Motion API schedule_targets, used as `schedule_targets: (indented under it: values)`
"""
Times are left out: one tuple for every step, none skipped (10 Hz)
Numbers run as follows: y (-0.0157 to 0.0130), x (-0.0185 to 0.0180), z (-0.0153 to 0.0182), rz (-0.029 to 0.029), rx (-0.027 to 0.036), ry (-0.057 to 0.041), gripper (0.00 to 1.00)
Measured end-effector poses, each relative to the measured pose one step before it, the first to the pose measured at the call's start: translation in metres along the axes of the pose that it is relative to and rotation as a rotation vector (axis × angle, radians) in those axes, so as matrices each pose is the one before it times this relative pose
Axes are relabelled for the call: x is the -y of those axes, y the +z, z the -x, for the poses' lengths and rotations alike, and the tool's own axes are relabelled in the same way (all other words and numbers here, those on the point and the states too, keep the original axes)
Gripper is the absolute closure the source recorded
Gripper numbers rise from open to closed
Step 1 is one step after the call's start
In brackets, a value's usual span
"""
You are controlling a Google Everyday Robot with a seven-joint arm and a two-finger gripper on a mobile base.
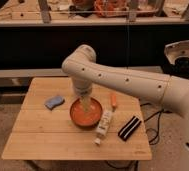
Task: Move the arm in a circular motion
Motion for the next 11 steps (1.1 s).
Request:
schedule_targets:
  values:
    - [0.00208,0.01661,-0.0005,0.00115,0.00014,-0.02132,0.2]
    - [0.00175,0.0157,0.00162,0.00012,0.00191,-0.02138,0.2]
    - [0.00112,0.01355,-0.00056,-0.00301,0.00267,-0.01268,0.2]
    - [0.0013,0.01496,-0.00421,0.00004,-0.00123,-0.00858,0.2]
    - [0.00246,0.01394,-0.0067,0.00767,-0.00749,-0.00317,0.2]
    - [0.00234,0.01126,-0.00206,0.00195,0.00085,-0.00223,0.2]
    - [0.00292,0.01567,-0.00288,0.00421,-0.00397,-0.0032,0.2]
    - [0.00216,0.00941,-0.00353,0.00259,-0.00152,0.00065,0.2]
    - [0.00141,0.00699,-0.00391,-0.00046,0.00181,0.00342,0.2]
    - [0.00098,0.00553,-0.00572,-0.00221,0.00057,0.0084,0.2]
    - [0.00014,-0.00063,-0.00704,0.0022,0.00174,0.01271,0.2]
